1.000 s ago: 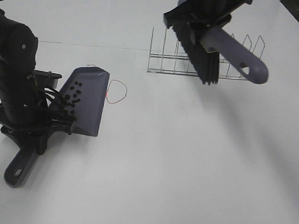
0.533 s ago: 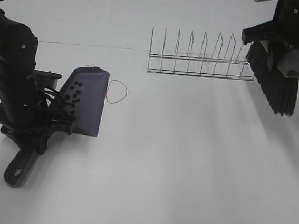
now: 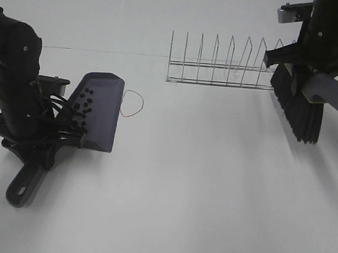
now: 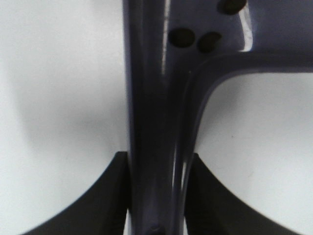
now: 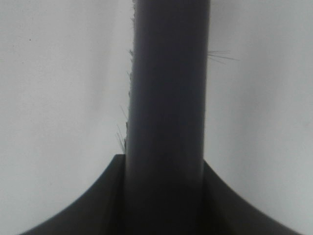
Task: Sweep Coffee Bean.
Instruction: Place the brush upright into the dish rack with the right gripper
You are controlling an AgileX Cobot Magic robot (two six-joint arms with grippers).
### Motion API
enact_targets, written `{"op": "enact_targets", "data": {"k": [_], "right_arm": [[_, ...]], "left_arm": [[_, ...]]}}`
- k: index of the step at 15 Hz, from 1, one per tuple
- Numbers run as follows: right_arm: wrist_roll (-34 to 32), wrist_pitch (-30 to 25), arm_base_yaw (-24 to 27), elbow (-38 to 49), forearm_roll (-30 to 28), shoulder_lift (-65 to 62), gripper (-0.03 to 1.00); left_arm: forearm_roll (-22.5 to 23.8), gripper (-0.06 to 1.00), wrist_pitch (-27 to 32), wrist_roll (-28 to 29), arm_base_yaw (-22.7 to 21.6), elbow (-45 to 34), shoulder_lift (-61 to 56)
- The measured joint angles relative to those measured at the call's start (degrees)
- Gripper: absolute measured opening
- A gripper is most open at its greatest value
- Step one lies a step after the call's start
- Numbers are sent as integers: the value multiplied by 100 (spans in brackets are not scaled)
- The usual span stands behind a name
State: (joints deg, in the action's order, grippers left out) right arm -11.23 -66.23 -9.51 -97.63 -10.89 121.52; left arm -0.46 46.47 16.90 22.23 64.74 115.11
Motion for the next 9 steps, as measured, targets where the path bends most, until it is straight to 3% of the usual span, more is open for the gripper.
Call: {"op": "enact_targets", "data": {"k": [9], "right_arm": [[-92, 453, -160, -86, -521, 378, 29]], "left_arm": [[-34, 27, 120, -6, 11, 149, -29]]}}
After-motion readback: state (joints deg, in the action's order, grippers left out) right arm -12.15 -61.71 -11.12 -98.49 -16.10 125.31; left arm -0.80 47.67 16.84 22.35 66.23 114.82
